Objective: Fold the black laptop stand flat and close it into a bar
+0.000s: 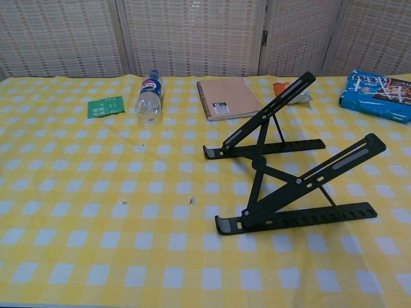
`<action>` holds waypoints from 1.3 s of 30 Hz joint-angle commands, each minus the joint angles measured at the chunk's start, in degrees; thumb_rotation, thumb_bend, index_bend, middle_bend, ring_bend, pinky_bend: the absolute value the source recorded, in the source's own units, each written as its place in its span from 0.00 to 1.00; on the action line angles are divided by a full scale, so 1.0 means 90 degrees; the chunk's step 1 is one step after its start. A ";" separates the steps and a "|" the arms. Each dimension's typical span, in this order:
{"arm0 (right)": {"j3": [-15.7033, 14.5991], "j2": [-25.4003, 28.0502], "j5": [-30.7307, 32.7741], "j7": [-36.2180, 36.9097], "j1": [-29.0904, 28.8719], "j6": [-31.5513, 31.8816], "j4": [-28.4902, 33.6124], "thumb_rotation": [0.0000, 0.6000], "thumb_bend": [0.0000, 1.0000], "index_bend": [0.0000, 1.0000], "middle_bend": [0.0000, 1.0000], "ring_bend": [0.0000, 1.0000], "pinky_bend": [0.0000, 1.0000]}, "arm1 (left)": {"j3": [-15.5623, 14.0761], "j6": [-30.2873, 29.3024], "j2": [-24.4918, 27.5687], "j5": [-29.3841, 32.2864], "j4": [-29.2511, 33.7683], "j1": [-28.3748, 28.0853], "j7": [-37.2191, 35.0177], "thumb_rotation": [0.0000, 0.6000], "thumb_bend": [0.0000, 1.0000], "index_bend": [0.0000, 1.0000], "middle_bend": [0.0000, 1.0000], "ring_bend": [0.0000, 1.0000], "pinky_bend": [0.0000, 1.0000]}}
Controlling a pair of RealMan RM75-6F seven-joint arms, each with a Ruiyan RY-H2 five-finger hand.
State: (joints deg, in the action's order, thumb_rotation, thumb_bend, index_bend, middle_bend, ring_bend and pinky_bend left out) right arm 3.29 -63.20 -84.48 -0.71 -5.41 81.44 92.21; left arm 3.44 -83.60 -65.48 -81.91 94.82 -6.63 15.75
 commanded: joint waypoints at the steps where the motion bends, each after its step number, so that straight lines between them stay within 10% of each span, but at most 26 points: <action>1: -0.0005 0.0005 -0.0003 0.0047 -0.0026 -0.0049 -0.0013 0.89 0.32 0.00 0.00 0.00 0.00 | -0.0004 0.0040 -0.0002 0.0031 0.0004 -0.0013 -0.0002 1.00 0.09 0.08 0.02 0.00 0.00; 22: -0.0250 0.0365 -0.0669 0.2127 -0.0338 -0.0456 -0.0178 0.91 0.33 0.00 0.00 0.00 0.00 | -0.0157 0.0057 0.0129 0.0006 0.0145 0.0090 -0.0226 1.00 0.09 0.09 0.03 0.01 0.00; 39: -0.0272 0.0084 -0.0980 0.6000 -0.1681 -0.1973 -0.1142 0.89 0.84 0.00 0.05 0.13 0.04 | -0.0222 0.0052 0.0123 -0.0028 0.0133 0.0157 -0.0361 1.00 0.09 0.09 0.04 0.02 0.00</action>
State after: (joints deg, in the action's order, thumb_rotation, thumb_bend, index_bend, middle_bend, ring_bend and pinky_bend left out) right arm 0.70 -61.24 -92.76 47.31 -17.19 67.16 84.22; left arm 1.45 -83.15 -64.37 -82.16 96.02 -5.22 12.51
